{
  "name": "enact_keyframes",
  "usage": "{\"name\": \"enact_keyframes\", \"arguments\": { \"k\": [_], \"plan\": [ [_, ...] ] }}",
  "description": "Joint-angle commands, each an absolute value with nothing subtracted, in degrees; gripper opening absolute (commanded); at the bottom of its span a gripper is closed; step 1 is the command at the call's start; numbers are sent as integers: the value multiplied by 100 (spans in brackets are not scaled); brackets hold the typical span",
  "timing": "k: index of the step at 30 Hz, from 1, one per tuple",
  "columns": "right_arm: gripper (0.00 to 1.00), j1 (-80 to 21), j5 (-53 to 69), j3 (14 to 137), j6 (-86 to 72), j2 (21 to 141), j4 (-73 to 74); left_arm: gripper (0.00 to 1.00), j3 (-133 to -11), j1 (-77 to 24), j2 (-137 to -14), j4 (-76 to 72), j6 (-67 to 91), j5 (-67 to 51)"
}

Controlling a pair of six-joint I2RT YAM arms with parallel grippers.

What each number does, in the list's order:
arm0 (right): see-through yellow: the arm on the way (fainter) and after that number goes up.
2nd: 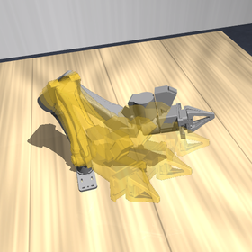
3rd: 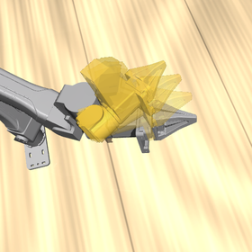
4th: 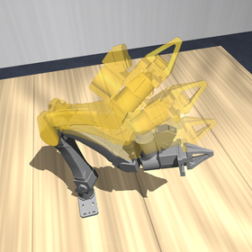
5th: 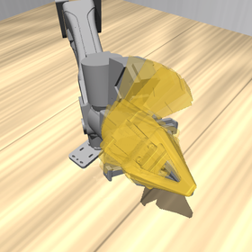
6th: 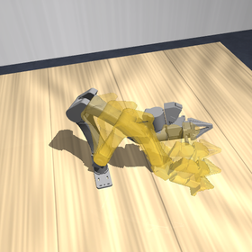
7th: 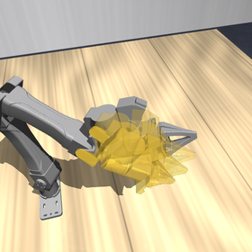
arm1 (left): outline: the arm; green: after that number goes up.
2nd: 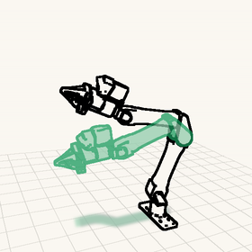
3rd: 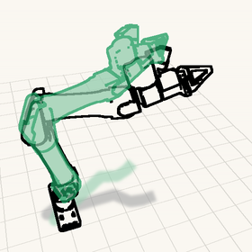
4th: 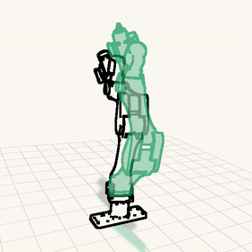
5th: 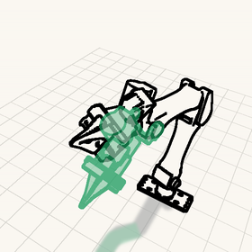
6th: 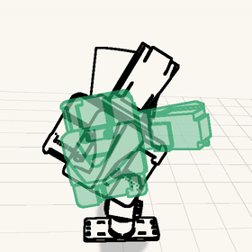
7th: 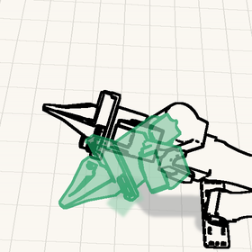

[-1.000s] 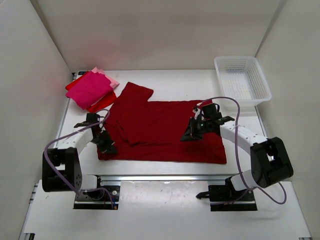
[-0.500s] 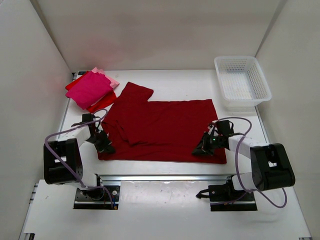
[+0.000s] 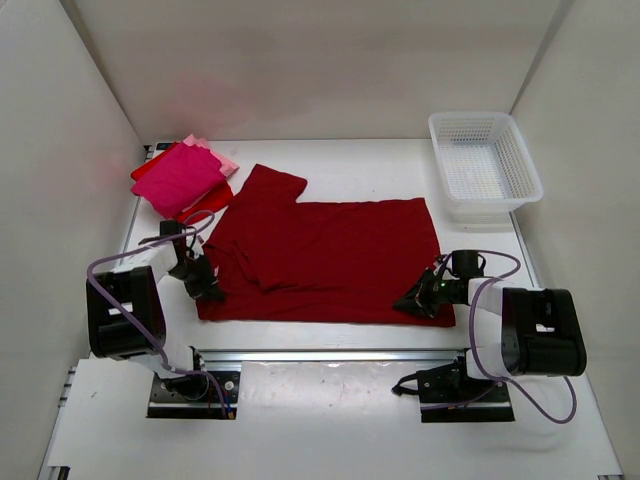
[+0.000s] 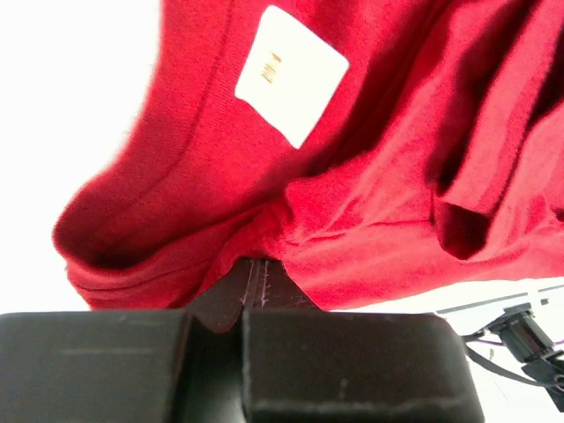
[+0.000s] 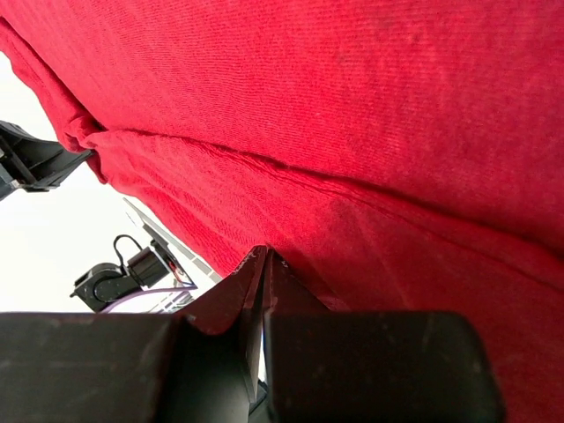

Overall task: Fold and stack the t-shirts
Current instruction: Fold the flattened T-shirt at the center of the board.

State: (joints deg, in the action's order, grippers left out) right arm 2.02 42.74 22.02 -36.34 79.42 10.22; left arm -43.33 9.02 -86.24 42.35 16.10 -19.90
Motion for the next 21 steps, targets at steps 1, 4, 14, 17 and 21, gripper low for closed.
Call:
{"name": "enact_keyframes", "arguments": {
  "k": [1, 4, 14, 17, 21],
  "plan": [
    [0, 263, 3709, 2092, -3595, 8007, 1020, 0, -4623, 835, -8718, 4438, 1432, -1506],
    [0, 343, 3726, 2030, -3630, 8007, 1054, 0, -4693, 940, -8832, 4413, 1555, -1107],
    [0, 132, 3797, 2259, -3762, 7866, 1116, 7, -5686, 739, -8869, 4632, 2021, -1275],
    [0, 88, 3884, 2259, -3806, 7875, 1125, 27, -5844, 309, -8211, 4570, 2259, -600],
    [0, 9, 3955, 2223, -3779, 8015, 1019, 34, -6056, 79, -7805, 4729, 2390, -448]
  ]
}}
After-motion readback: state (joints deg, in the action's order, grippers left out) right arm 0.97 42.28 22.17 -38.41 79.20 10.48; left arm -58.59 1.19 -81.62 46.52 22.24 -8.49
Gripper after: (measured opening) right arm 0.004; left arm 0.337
